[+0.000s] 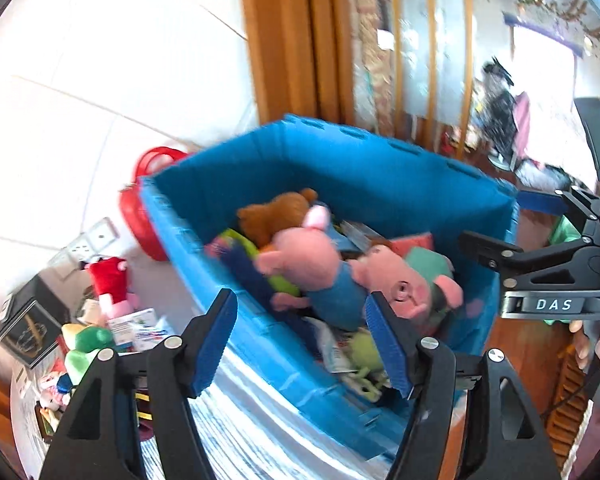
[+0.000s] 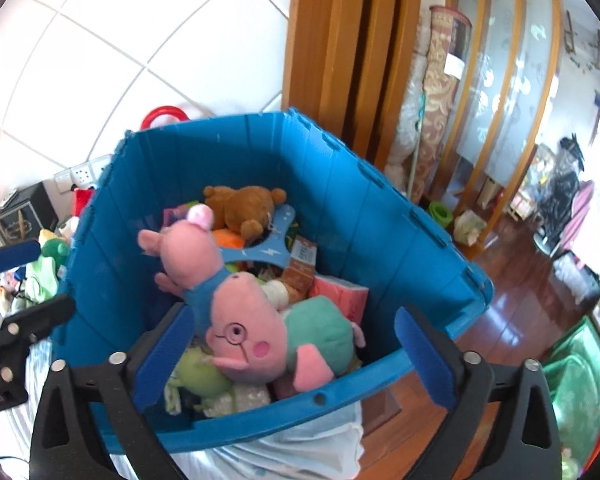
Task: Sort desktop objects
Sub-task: 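Move both tools back over the toy pile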
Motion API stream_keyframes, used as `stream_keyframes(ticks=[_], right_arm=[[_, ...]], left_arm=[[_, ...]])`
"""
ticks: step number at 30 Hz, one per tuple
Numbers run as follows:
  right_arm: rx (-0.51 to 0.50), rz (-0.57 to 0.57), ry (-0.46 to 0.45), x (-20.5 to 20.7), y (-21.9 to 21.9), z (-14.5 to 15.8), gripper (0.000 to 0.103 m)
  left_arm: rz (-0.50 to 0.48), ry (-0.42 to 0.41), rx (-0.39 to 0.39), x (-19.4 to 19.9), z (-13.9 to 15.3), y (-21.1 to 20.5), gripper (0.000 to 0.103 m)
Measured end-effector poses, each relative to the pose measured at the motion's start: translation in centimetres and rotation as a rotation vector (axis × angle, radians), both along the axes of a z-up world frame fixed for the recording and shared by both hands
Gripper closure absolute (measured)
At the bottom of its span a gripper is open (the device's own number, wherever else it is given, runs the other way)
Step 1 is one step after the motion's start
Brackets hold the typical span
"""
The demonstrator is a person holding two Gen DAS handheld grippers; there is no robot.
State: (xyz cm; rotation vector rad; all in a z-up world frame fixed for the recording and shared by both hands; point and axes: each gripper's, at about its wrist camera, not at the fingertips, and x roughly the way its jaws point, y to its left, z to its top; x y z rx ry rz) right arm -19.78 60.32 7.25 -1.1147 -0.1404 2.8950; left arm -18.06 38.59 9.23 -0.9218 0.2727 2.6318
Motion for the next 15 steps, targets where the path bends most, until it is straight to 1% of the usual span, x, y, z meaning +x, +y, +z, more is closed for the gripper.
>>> stream_keyframes(ticks=[2,4,7,9,11,15], right_arm=[[0.003,0.007,0.035,0.6,-1.7,0.6,0.000],[-0.016,0.029,0.072,1.2,-3.4,1.3,0.000],[-0.050,0.066,0.132,2.2,-6.5,2.4,0.000],[-0.084,0.103,0.161,2.9,-8.7,2.8,0.000],[-0.117,0.146,0.172,3.2,-11.1,2.9,0.000],[-0.153,0.224,0.165,3.0,-16.4,2.3,0.000]], left_arm=[[0.059,0.052,0.013,0.8,0.1,-2.8,0.037],[0.122,0.075,0.017,1.3,-0.2,-5.9,0.037],[0.199,0.073,0.037,1.8,-1.2,-10.9,0.037],[0.252,0.072,0.033,2.2,-2.4,-14.2,0.037],[0.311,0.064,0.029,2.7,-3.8,-17.4,0.037],[0.417,0.013,0.037,3.4,-6.8,-23.4,0.037]])
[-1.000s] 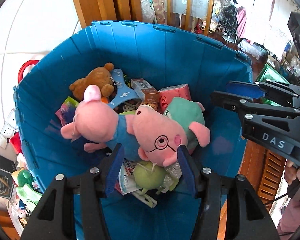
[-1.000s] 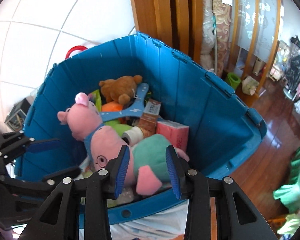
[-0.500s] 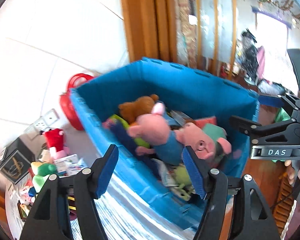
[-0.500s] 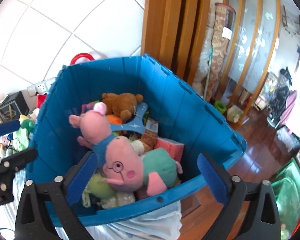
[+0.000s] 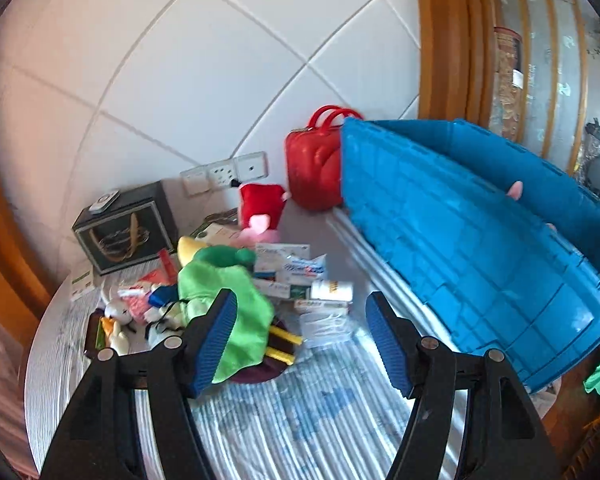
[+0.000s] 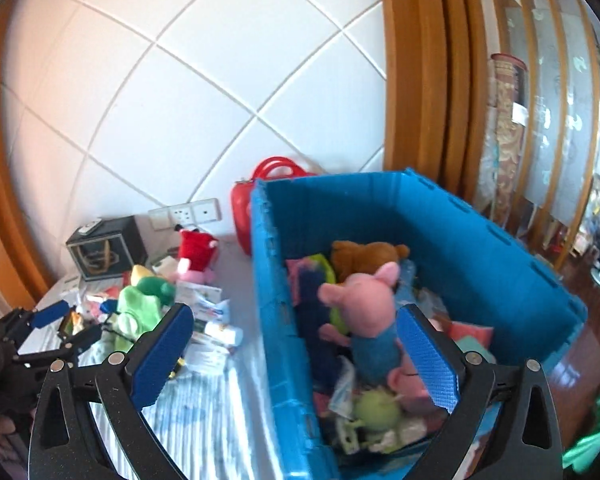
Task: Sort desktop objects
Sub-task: 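Move both tools back over the toy pile, then grasp the grey furry plush with the left tool while the right tool grasps the green hat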
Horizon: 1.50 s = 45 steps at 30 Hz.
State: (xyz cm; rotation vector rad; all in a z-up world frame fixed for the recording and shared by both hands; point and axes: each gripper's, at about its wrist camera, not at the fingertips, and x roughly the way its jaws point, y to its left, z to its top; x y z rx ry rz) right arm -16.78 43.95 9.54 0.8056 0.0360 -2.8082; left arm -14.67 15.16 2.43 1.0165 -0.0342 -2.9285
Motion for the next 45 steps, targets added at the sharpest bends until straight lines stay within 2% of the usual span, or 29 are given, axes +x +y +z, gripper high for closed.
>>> stream_keyframes(ticks=[4,7,10,14,19,24,29,32,35,38,40,41,43,44,45], right_arm=[[-0.017,0.083,-0.003,-0.3,-5.1,-1.3,0.000],[-0.033,0.128,-0.010,-0.8,-8.3,-2.9,0.000],[-0.051,0.161,-0.044,-1.9,-11.3,-5.5,0.000],[-0.039,0.186,-0.131,-3.9,-14.5,-9.9,0.000],[-0.009,0.188,-0.236,-7.2,-16.9,-14.5,0.000],[0.001,0.202,-0.327,-10.3,-19.0,-18.1,0.000],[0.033,0.209,-0.402,-13.1,-20.6,-21.5,0.000],[0.047,0.209,-0.449,-14.2,-21.2,-23.5,0.000],[0.060,0.205,-0.485,-15.1,-21.5,-25.2,0.000],[0.068,0.203,-0.512,-15.5,-21.8,-26.4,0.000],[0.077,0.208,-0.526,-15.7,-22.2,-27.1,0.000],[0.084,0.213,-0.531,-15.7,-22.6,-27.5,0.000],[0.094,0.227,-0.538,-15.8,-23.4,-28.0,0.000],[0.098,0.237,-0.536,-15.8,-23.9,-28.1,0.000],[0.105,0.247,-0.528,-15.8,-24.5,-28.2,0.000]], left_arm=[[0.144,-0.055,0.014,1.0,-3.5,-6.3,0.037],[0.248,-0.107,0.055,1.8,-6.4,-10.9,0.037],[0.346,-0.155,0.084,2.3,-9.0,-14.7,0.037],[0.429,-0.230,0.094,1.5,-12.0,-17.9,0.037],[0.444,-0.289,0.093,-0.7,-14.3,-19.3,0.037],[0.422,-0.328,0.118,-4.6,-16.9,-20.9,0.037],[0.410,-0.370,0.185,-9.2,-20.3,-22.5,0.037],[0.407,-0.420,0.199,-11.8,-22.9,-23.1,0.037],[0.405,-0.476,0.160,-13.4,-25.6,-23.2,0.037],[0.400,-0.478,0.218,-13.7,-27.2,-23.5,0.033],[0.416,-0.460,0.232,-13.7,-28.0,-23.7,0.025],[0.420,-0.446,0.195,-13.7,-28.2,-23.5,0.024],[0.394,-0.430,0.128,-13.8,-28.5,-23.0,0.009],[0.407,-0.430,0.125,-13.8,-28.8,-23.2,0.003],[0.423,-0.441,0.160,-13.8,-29.1,-23.8,0.000]])
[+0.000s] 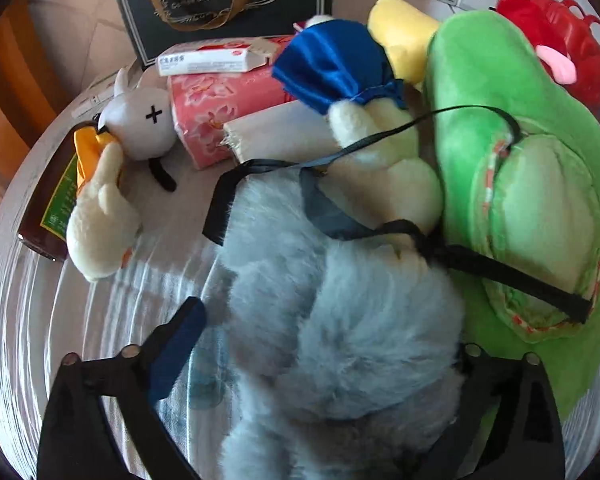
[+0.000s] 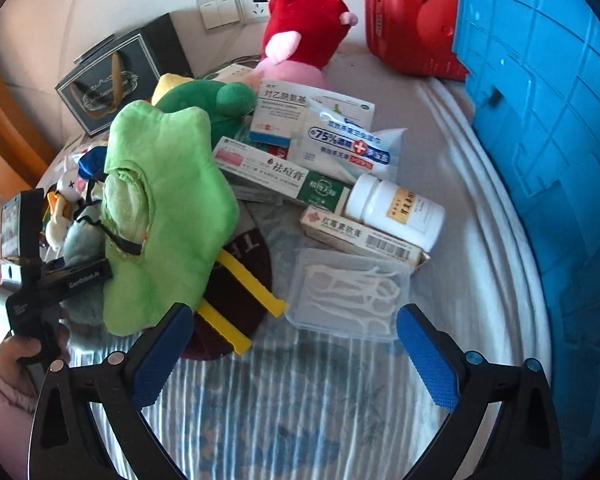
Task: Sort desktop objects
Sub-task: 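Grasp the grey furry plush with the left tool while the right tool grasps the green hat, then lift the grey plush with the left tool while the right tool carries the green hat to the bin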
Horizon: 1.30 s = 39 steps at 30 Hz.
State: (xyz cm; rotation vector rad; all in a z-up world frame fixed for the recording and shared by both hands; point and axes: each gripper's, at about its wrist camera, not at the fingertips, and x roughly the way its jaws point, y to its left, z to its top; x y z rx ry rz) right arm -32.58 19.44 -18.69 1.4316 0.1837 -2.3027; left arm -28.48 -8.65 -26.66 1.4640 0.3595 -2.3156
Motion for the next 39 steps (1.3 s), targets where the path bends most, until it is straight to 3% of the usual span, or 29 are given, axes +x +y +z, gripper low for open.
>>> stream_keyframes(ticks=[2,3,4,5,7,10,14,20,22,24,25,27,39], right_arm=[[0.003,0.026,0.015,-0.2,-1.5,-0.2,0.000],[0.003,0.035,0.015,-0.4,-2.3,-0.4,0.000],[-0.003,0.042,0.014,-0.7,-3.2,-0.5,0.000],[-0.012,0.050,0.013,-1.1,-4.0,-0.6,0.000],[-0.019,0.071,0.011,-1.7,-5.6,-0.9,0.000],[-0.027,0.107,0.011,-2.2,-7.9,-1.3,0.000],[-0.038,0.132,0.027,-2.3,-10.2,-1.4,0.000],[0.002,0.126,0.031,-3.8,-13.0,-3.2,0.000],[-0.013,0.119,0.037,-3.6,-13.0,-3.2,0.013],[-0.026,0.139,0.076,-2.6,-12.9,-2.5,0.070],[-0.024,0.146,0.094,-2.1,-12.9,-2.0,0.079],[-0.023,0.174,0.140,-1.0,-12.7,-0.7,0.086],[-0.243,0.157,0.426,6.6,-4.4,13.5,0.088]], left_arm=[[-0.017,-0.011,0.008,-0.1,0.1,-0.3,0.000],[-0.023,-0.005,0.005,0.2,0.3,-0.3,0.013],[-0.024,0.023,-0.003,0.8,0.8,-0.2,0.042],[-0.030,0.028,-0.007,1.4,1.1,0.0,0.053],[-0.026,0.036,-0.059,2.7,1.8,0.3,0.060],[0.013,0.059,-0.104,5.4,3.3,0.1,0.060],[0.075,0.115,-0.078,9.0,5.7,-1.3,0.060],[0.113,0.137,-0.095,10.5,7.0,-3.4,0.060],[0.115,0.147,-0.098,10.9,7.7,-3.2,0.060],[0.105,0.161,-0.109,11.2,8.5,-2.7,0.060],[0.100,0.170,-0.120,11.4,9.0,-2.5,0.060],[0.084,0.193,-0.140,11.8,10.4,-2.0,0.060],[0.023,0.406,-0.247,17.5,20.8,3.4,0.060]])
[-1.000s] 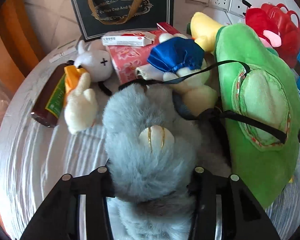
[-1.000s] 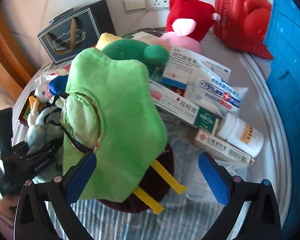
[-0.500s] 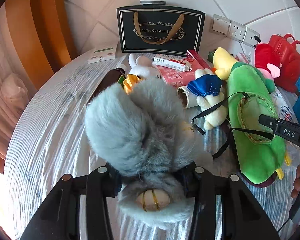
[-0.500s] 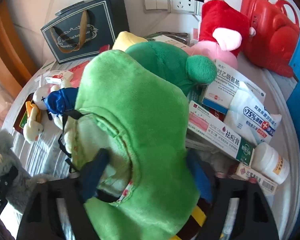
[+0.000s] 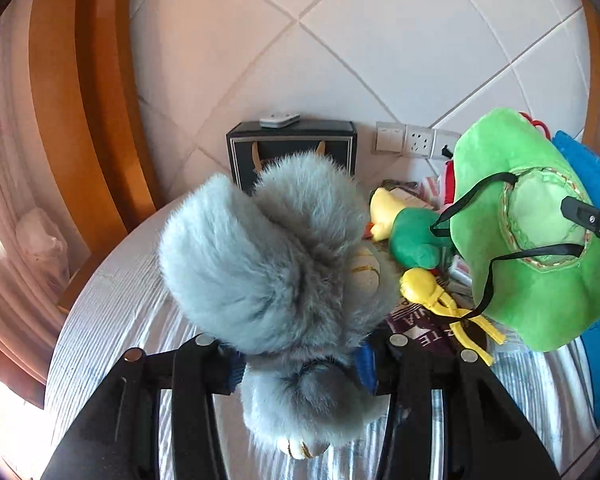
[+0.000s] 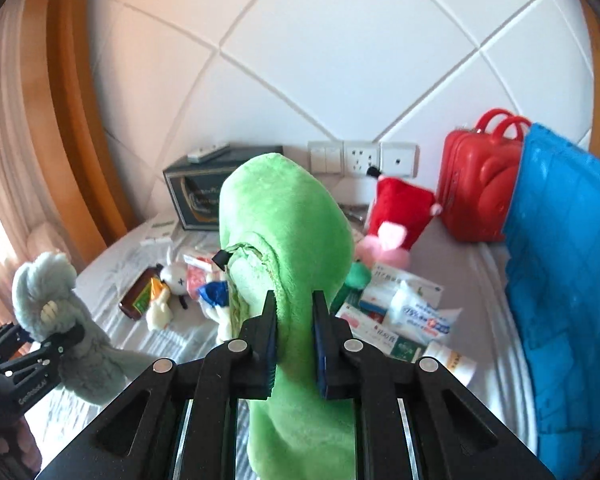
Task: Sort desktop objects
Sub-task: 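Lift the grey plush with the left tool while the right tool carries the green hat to the bin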
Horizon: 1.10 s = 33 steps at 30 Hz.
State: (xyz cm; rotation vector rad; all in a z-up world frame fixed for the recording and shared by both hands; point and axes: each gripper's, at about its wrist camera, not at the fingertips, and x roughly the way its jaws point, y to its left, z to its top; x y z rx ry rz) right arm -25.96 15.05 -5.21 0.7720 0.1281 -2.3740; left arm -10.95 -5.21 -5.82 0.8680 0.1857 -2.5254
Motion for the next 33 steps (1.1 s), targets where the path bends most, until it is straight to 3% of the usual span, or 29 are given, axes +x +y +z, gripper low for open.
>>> stream_keyframes(ticks=[5,10,16,21,26,33], right_arm=[[-0.095,-0.077,0.118,3.8,6.8,5.9,0.088],[-0.163,-0.184,0.211,6.9,14.8,10.6,0.088],[-0.144,-0.304,0.279,8.2,24.6,16.7,0.088],[-0.107,-0.406,0.287,4.7,31.9,21.1,0.088],[-0.059,-0.524,0.239,-0.1,37.5,22.0,0.088],[0.084,-0.636,0.156,-3.9,43.4,19.6,0.088]], left_arm=[[-0.075,0.073,-0.037,1.1,3.9,4.3,0.060],[-0.194,0.131,-0.047,-0.3,7.7,9.8,0.060],[-0.393,0.204,-0.025,-5.0,13.8,18.1,0.060],[-0.567,0.229,-0.004,-11.0,18.8,26.5,0.060],[-0.685,0.205,-0.030,-16.6,21.3,35.4,0.060],[-0.715,0.002,-0.033,-24.3,19.0,43.1,0.060]])
